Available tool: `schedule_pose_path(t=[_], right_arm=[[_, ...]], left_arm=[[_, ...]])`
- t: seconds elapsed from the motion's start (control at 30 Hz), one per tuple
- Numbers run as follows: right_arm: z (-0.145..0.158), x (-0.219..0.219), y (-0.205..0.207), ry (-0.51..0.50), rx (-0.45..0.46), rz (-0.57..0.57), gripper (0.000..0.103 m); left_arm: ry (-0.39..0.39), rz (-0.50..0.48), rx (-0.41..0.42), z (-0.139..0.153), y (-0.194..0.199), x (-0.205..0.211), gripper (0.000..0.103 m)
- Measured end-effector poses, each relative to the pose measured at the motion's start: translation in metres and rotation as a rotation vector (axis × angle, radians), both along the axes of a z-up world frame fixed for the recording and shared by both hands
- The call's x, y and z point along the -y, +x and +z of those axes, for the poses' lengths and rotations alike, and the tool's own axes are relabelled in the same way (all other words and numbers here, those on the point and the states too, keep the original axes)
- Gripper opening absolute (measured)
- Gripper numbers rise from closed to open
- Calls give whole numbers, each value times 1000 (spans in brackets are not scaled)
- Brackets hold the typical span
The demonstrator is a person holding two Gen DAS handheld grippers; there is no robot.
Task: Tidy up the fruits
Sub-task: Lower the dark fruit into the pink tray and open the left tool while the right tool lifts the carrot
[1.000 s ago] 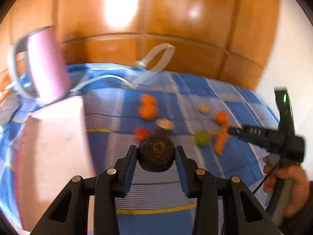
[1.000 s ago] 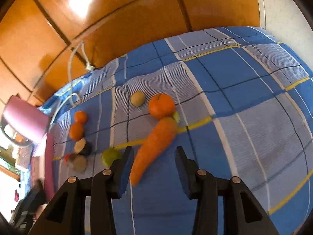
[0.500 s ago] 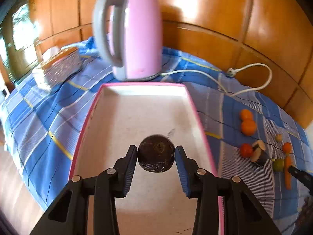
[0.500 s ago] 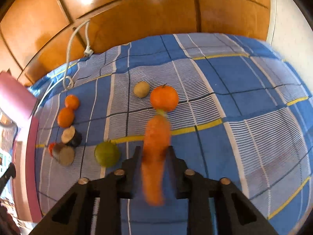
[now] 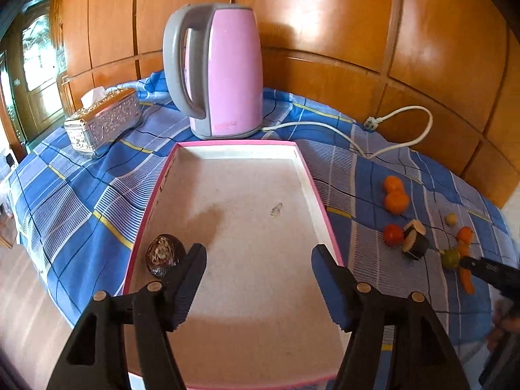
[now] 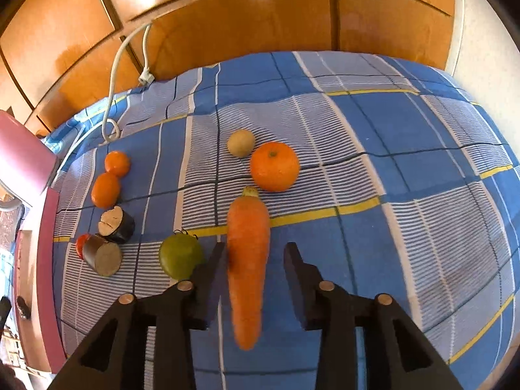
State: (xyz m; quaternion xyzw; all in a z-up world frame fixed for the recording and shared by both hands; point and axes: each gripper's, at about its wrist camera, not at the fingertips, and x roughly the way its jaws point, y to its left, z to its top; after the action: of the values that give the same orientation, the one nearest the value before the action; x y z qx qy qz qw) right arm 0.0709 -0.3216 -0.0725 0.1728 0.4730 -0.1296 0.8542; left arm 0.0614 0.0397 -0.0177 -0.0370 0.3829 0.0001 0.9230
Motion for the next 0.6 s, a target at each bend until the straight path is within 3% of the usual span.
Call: schedule_pose_path(t=[0.07, 0.1, 0.6], right_arm=[[-7, -3, 5, -2, -14, 5, 35], [-8, -4, 5, 0, -5, 8, 27], [25, -33, -35, -110, 83, 59, 27]], left_arm=[[4, -12, 0, 1, -5, 2, 68], [3, -15, -1, 1, -7, 3, 68], [-19, -33, 13, 4, -23, 6, 73]])
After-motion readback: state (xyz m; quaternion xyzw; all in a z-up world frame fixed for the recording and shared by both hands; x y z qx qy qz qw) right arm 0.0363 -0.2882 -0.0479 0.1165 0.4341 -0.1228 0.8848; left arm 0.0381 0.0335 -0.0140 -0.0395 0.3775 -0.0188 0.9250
